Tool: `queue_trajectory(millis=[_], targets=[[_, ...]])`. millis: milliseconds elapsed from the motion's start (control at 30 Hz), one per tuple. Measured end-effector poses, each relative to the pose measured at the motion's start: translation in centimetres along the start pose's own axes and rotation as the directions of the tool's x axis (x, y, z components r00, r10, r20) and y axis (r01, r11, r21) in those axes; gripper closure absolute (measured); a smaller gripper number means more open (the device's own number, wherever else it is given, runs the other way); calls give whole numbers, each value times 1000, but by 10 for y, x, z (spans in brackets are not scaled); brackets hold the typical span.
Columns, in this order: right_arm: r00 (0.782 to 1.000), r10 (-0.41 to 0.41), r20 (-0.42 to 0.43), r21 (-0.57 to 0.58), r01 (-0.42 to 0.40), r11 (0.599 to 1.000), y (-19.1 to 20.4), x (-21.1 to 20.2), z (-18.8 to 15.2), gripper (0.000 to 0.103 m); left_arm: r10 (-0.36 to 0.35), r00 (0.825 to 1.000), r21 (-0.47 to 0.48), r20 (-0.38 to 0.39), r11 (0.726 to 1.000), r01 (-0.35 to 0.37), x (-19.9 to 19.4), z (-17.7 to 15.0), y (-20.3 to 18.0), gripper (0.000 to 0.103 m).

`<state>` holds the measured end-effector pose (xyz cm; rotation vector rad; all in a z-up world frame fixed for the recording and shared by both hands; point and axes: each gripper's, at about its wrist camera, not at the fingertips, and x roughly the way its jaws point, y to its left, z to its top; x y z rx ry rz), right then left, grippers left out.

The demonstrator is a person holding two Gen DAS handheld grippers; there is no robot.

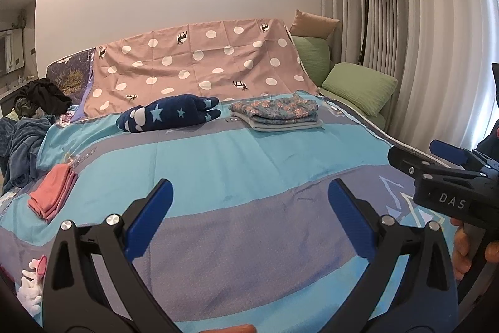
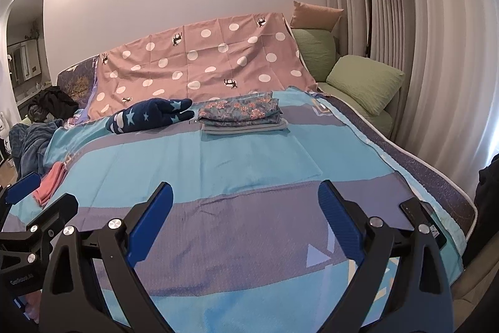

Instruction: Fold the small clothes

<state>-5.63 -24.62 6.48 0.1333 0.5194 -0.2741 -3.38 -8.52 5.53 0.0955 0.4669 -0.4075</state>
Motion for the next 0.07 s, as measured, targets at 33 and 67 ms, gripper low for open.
queue_trajectory(millis=[33,67], targets=[[1000,0,-2,-1,0,1000,0,0,-1,9,0,1000,-1,-3,1000,0,0,0,0,2],[1000,0,-2,-2,0,1000,1,1,-1,9,0,1000,0,-5,1000,0,0,-1,0,2]])
